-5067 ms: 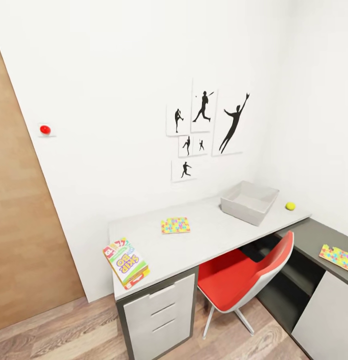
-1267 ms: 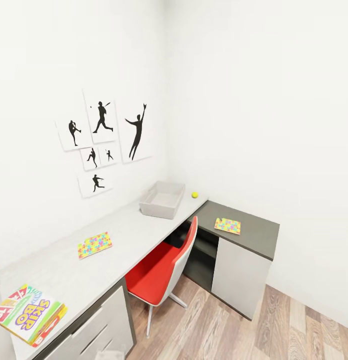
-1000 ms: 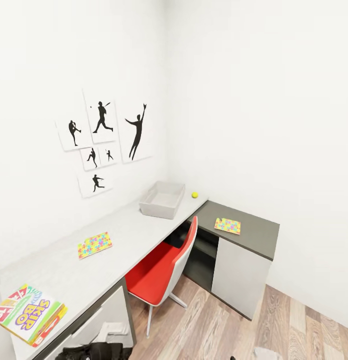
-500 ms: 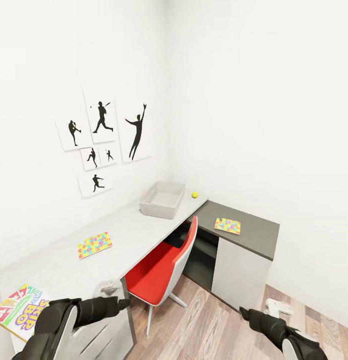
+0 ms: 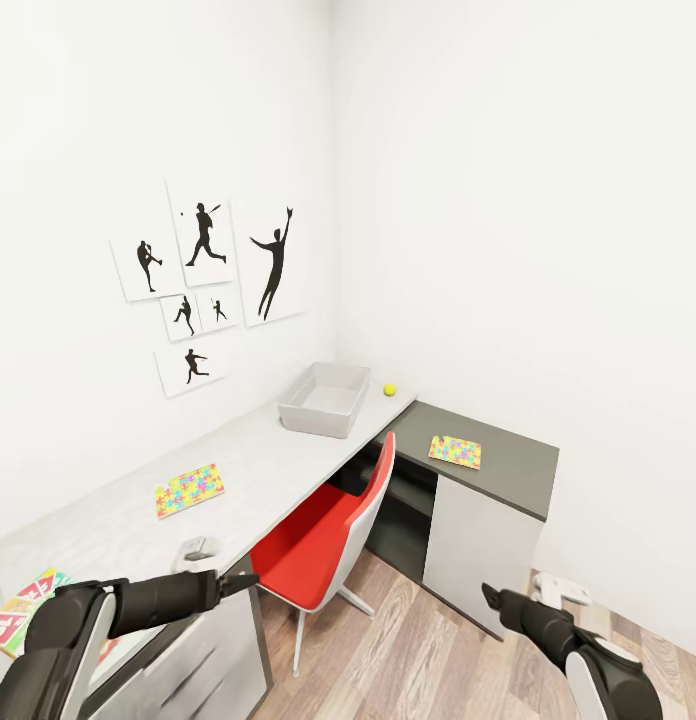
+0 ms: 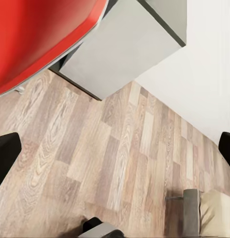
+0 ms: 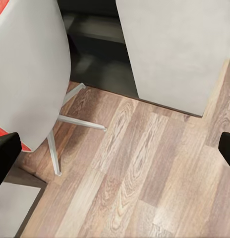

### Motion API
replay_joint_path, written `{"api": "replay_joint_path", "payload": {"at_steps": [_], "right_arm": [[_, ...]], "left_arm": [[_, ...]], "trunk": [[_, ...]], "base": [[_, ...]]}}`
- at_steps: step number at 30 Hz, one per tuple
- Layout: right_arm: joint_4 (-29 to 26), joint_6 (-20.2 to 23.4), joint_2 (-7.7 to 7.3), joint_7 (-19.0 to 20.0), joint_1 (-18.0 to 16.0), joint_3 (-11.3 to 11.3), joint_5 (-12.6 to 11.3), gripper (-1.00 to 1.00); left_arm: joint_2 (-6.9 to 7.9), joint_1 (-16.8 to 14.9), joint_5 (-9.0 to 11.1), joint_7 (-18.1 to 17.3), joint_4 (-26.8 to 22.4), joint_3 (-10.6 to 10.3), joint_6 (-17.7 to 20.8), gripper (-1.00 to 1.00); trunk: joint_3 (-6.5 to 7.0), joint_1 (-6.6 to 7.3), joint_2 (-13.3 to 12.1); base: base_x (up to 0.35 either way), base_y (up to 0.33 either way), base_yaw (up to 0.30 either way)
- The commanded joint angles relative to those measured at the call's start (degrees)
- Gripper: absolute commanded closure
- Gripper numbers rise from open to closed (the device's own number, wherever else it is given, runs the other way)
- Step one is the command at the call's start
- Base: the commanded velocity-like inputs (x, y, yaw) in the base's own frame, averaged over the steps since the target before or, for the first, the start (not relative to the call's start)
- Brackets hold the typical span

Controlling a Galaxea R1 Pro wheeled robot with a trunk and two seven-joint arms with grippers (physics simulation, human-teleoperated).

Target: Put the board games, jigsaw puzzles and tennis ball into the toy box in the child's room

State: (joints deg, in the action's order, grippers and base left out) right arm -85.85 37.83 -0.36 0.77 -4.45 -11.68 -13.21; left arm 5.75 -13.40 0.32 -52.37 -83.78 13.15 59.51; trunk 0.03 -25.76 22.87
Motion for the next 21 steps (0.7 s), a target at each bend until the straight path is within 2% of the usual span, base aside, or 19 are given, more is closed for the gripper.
{"api": "replay_joint_path", "payload": {"at_steps": [1, 3, 7, 13, 16, 21], "right_arm": [[-0.20, 0.29, 0.06, 0.09, -0.02, -0.05, -0.14, -1.00], [-0.93, 0.36, 0.14, 0.05, -0.03, 0.02, -0.15, -1.00], [-2.34, 0.63, 0.22, 0.03, -0.03, 0.18, -0.15, -1.00], [-3.98, 1.70, 0.58, 0.05, -0.04, 0.59, -0.19, -1.00], [-4.11, 2.84, 0.58, 0.07, -0.11, 0.57, -0.22, -1.00], [-4.30, 4.48, 0.23, 0.08, -0.97, 0.56, -0.18, -1.00]], "left_arm": [[0.19, -0.03, -0.01, -1.33, 0.02, 0.11, 0.43, -1.00], [0.56, -0.04, -0.12, -4.79, 0.11, 0.22, 0.39, -1.00], [1.21, -0.03, -0.17, -9.15, 0.16, 0.55, 0.37, -1.00], [2.96, 0.04, -0.11, -16.19, 0.19, 1.87, 0.42, -1.00], [4.12, 0.02, -0.21, -18.48, 0.24, 2.88, 0.33, -1.00], [4.82, 0.03, -0.73, -19.13, 0.96, 3.57, -0.84, -1.00]], "trunk": [[-0.03, -0.02, 0.04], [-0.03, -0.02, 0.04], [-0.03, -0.02, 0.04], [-0.03, -0.02, 0.04], [-0.03, -0.02, 0.04], [-0.03, -0.02, 0.04]], "base": [[0.000, 0.000, 0.000], [0.000, 0.000, 0.000], [0.000, 0.000, 0.000], [0.033, -0.026, 0.000], [0.153, -0.150, 0.000], [0.180, -0.198, 0.000]]}}
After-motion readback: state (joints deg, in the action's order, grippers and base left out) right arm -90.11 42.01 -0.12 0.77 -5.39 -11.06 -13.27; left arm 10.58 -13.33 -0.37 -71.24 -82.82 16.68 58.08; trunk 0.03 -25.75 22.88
